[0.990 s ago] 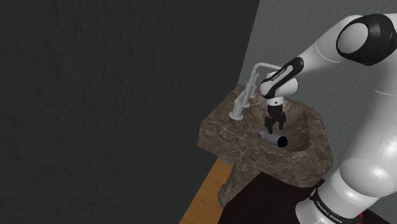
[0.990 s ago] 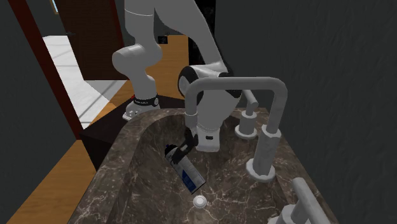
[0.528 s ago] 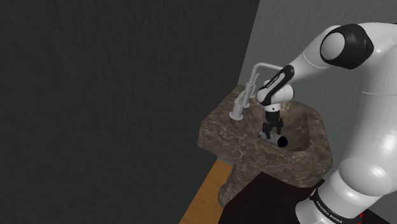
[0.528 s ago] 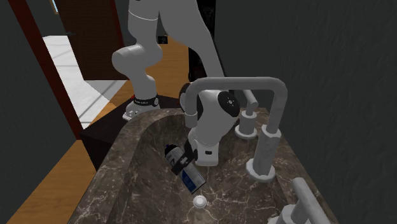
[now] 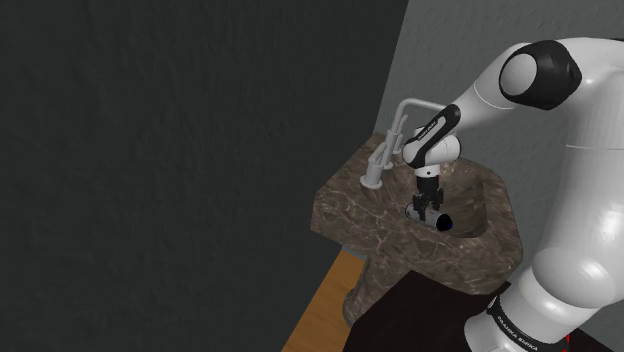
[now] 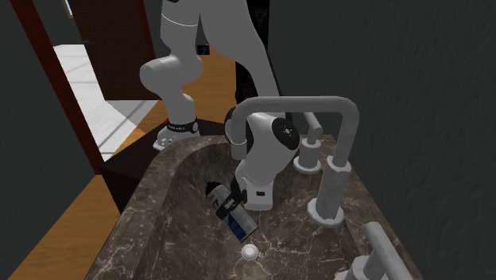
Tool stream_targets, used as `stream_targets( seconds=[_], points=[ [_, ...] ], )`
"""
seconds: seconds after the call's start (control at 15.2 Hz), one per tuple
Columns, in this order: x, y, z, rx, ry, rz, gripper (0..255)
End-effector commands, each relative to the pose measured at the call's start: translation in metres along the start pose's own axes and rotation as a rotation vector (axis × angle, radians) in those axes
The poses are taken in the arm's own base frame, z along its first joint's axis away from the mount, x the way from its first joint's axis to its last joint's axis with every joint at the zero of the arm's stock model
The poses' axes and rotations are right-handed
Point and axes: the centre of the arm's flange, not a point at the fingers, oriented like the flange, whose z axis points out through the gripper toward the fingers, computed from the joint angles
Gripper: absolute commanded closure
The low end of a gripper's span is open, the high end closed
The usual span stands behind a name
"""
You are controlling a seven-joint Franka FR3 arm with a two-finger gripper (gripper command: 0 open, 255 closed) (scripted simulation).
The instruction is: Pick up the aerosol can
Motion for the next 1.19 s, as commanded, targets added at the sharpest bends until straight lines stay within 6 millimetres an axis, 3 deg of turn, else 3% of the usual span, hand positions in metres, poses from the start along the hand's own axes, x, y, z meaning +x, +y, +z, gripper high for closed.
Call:
stream_targets(
  seconds=[0.0,0.26,1.12],
  points=[
    [0.000,0.000,0.001,0.000,-0.001,0.000,255],
    [0.000,0.000,0.001,0.000,-0.001,0.000,255],
    [-0.031,0.002,-0.061,0.000,-0.001,0.000,255]
  ],
)
